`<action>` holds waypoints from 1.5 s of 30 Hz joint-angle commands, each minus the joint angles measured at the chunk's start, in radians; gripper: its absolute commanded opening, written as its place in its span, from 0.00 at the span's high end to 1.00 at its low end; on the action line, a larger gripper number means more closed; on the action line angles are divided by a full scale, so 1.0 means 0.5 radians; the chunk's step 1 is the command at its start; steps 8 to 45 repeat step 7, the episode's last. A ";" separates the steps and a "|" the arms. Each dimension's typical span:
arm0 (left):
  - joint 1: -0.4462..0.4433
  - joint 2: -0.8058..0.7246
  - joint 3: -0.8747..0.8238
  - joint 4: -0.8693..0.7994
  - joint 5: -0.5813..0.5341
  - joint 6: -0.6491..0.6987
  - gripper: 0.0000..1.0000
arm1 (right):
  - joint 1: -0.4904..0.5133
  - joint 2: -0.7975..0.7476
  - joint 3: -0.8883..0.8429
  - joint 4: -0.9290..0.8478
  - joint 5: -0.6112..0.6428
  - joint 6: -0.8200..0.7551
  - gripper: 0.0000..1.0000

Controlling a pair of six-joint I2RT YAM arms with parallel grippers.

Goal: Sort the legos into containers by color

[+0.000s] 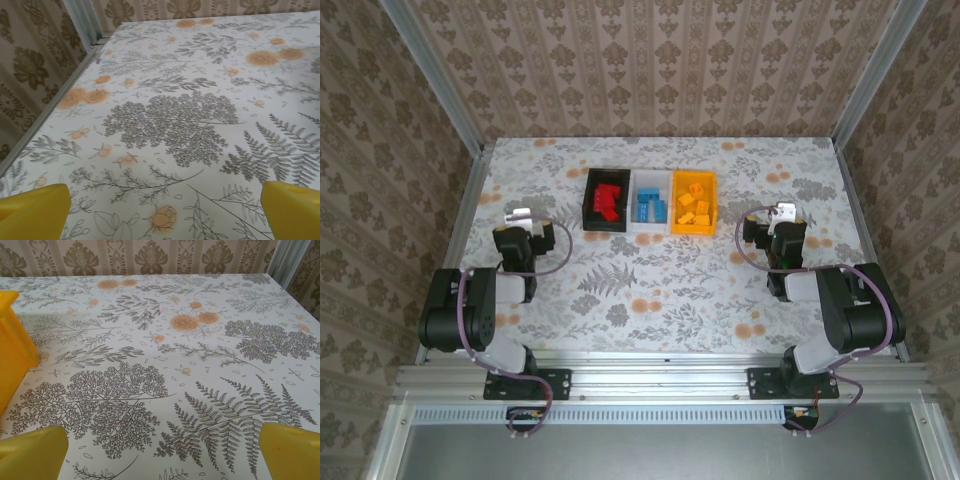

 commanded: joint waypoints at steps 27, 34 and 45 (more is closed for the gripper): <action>0.020 -0.015 0.040 -0.058 0.138 0.053 0.00 | 0.011 0.002 0.011 0.001 -0.022 0.036 0.00; 0.020 -0.015 0.040 -0.058 0.138 0.053 0.00 | 0.011 0.002 0.011 0.001 -0.022 0.036 0.00; 0.020 -0.015 0.040 -0.058 0.138 0.053 0.00 | 0.011 0.002 0.011 0.001 -0.022 0.036 0.00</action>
